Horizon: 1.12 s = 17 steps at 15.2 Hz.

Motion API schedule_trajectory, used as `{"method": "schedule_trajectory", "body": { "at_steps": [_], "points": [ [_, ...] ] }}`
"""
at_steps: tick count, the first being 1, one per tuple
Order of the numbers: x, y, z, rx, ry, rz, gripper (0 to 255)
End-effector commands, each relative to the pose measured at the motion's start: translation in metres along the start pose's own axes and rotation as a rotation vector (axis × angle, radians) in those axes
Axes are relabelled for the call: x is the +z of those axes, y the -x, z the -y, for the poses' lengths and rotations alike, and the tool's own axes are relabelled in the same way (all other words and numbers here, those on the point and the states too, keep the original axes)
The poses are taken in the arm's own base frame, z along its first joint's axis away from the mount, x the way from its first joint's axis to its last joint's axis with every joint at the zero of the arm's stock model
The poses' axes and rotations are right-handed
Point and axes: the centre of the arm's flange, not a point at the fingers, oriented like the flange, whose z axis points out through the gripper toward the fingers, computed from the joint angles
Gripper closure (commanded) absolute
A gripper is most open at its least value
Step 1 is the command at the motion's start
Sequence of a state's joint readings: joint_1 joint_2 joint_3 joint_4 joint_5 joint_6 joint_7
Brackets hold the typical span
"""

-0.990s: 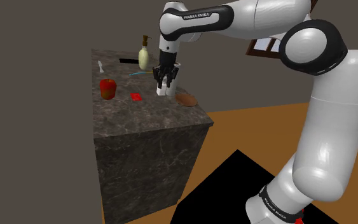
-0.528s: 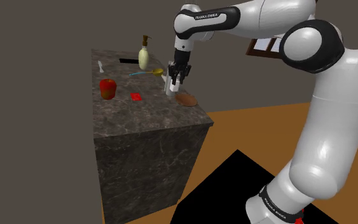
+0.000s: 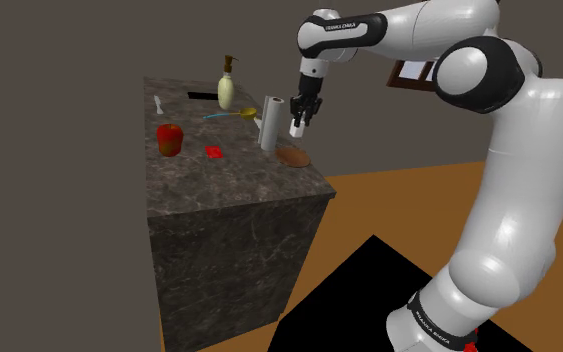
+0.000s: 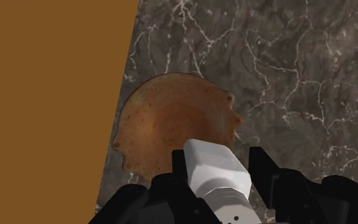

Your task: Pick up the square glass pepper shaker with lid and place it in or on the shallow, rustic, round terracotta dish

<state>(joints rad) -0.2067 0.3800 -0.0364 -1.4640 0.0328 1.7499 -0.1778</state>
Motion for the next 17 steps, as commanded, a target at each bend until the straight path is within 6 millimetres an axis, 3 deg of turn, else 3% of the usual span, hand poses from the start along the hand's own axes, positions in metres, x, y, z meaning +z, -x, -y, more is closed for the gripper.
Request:
{"method": "schedule_trajectory", "body": {
  "at_steps": [1, 17],
  "points": [
    [0.003, 0.000, -0.014, -0.001, 0.000, 0.000, 255],
    [0.084, -0.007, -0.017, -0.001, 0.000, 0.000, 255]
  ]
}}
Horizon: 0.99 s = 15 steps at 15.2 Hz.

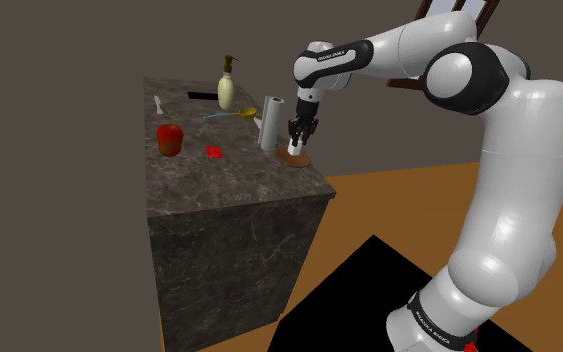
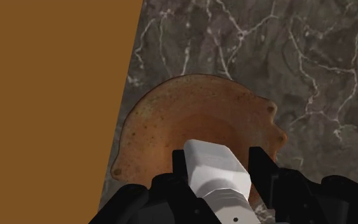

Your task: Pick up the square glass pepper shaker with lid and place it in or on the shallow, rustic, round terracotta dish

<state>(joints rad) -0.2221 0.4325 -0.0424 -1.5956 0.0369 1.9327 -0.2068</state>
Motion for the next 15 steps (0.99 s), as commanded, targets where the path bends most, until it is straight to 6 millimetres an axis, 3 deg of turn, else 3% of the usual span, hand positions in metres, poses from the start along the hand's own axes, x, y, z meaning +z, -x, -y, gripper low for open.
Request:
{"method": "schedule_trajectory", "body": {
  "at_steps": [1, 7, 8, 13, 15],
  "points": [
    [0.003, 0.000, 0.000, 0.000, 0.000, -0.001, 255],
    [0.003, 0.000, 0.000, 0.000, 0.000, -0.001, 255],
    [0.003, 0.000, 0.000, 0.000, 0.000, -0.001, 0],
    [0.003, 0.000, 0.000, 0.000, 0.000, -0.001, 0],
    [-0.024, 0.000, 0.000, 0.000, 0.000, -0.001, 0]
  ]
}}
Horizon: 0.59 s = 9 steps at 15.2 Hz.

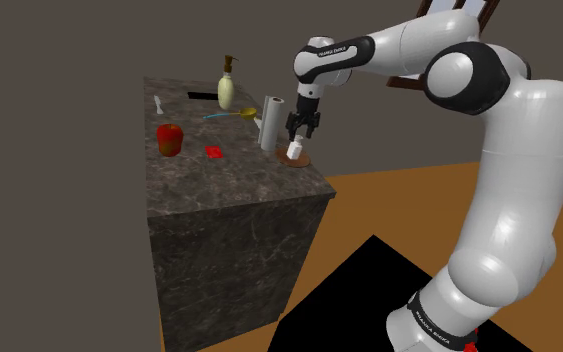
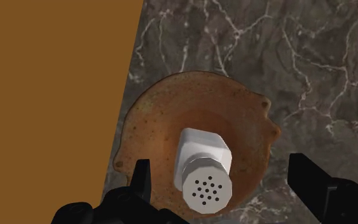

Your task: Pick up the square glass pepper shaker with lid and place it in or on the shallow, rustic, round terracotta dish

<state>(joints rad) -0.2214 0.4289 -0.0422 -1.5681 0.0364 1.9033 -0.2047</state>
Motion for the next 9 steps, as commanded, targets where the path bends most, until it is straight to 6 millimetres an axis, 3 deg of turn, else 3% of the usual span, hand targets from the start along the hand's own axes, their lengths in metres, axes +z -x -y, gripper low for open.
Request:
{"method": "schedule_trajectory", "body": {
  "at_steps": [1, 2, 9],
  "points": [
    [-0.024, 0.001, 0.000, 0.000, 0.000, 0.001, 0],
    [-0.035, 0.001, 0.000, 0.000, 0.000, 0.001, 0],
    [-0.035, 0.001, 0.000, 0.000, 0.000, 0.001, 0]
  ]
}}
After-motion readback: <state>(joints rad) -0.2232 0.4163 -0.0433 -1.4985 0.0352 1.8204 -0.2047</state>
